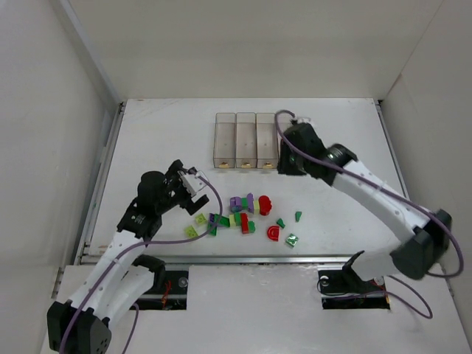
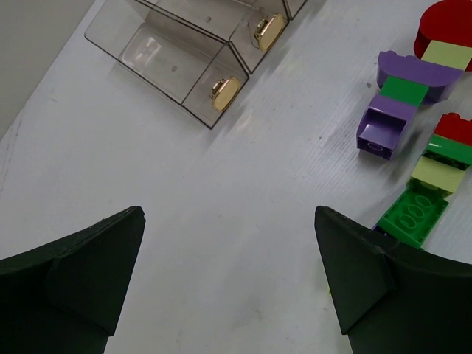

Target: Sort the legos into containers by color

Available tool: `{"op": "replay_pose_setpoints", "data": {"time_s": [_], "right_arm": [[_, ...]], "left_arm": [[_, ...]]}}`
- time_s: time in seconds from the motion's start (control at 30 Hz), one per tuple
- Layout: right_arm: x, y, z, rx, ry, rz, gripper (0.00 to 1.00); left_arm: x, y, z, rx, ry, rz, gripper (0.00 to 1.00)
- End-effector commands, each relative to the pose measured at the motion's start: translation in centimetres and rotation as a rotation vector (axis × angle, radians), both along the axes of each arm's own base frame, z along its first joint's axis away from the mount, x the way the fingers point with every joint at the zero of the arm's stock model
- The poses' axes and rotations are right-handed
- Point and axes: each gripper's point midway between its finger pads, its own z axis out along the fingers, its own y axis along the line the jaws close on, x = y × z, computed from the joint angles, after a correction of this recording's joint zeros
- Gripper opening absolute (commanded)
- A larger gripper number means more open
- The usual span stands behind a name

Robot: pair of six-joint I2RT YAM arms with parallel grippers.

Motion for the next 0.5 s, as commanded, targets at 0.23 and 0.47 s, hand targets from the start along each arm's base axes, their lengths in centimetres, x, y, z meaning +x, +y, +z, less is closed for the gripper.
{"op": "replay_pose_setpoints", "data": {"time_s": [0.23,0.47], "right_arm": [[17.4,4.8,-2.0,-0.162,-0.035,0.041,0.02],[19.8,5.5,-4.4,-0.175,-0.024,0.039,0.04]], "left_arm": [[0.8,0.1,-0.6,0.029,0.065,0.006,0.99],[1.3,0.1,-1.3,0.033,0.090,0.018,0.99]]}}
